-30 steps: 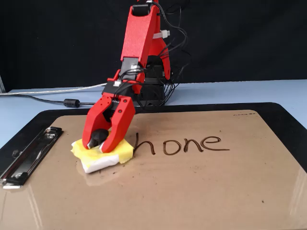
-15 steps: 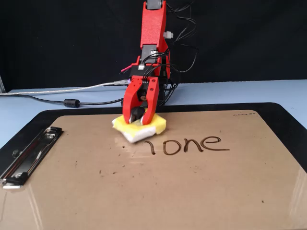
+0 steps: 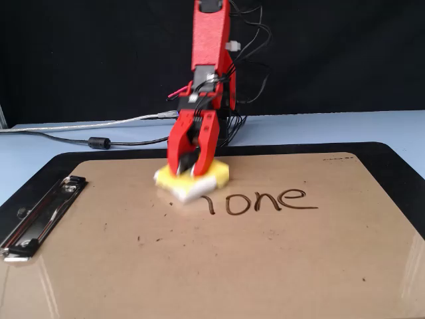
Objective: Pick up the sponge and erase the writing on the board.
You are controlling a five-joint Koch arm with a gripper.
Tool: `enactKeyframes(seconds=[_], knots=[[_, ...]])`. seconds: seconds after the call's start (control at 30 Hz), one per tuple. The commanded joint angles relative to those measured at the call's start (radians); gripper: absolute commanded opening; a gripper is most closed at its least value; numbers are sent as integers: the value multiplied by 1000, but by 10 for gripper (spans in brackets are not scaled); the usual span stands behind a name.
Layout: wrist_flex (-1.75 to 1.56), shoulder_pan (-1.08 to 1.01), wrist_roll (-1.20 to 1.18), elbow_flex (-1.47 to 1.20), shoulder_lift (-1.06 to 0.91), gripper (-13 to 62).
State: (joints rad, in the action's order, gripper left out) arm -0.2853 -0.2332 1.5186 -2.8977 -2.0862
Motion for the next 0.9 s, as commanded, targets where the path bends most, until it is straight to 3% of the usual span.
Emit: enactKeyframes(seconds=[0.0,0.07,0.17,0.43,0.5,0.73,0.87], knots=[[95,-17,15,-63,-207,-81],[186,-17,15,-40,-264,-81],[247,-12,18,121,-156,-81],[252,-3,-17,621,500,-81],[262,-8,-46,574,463,-81],[328,5,-41,264,61,-81],[350,135,29,373,155,-81]])
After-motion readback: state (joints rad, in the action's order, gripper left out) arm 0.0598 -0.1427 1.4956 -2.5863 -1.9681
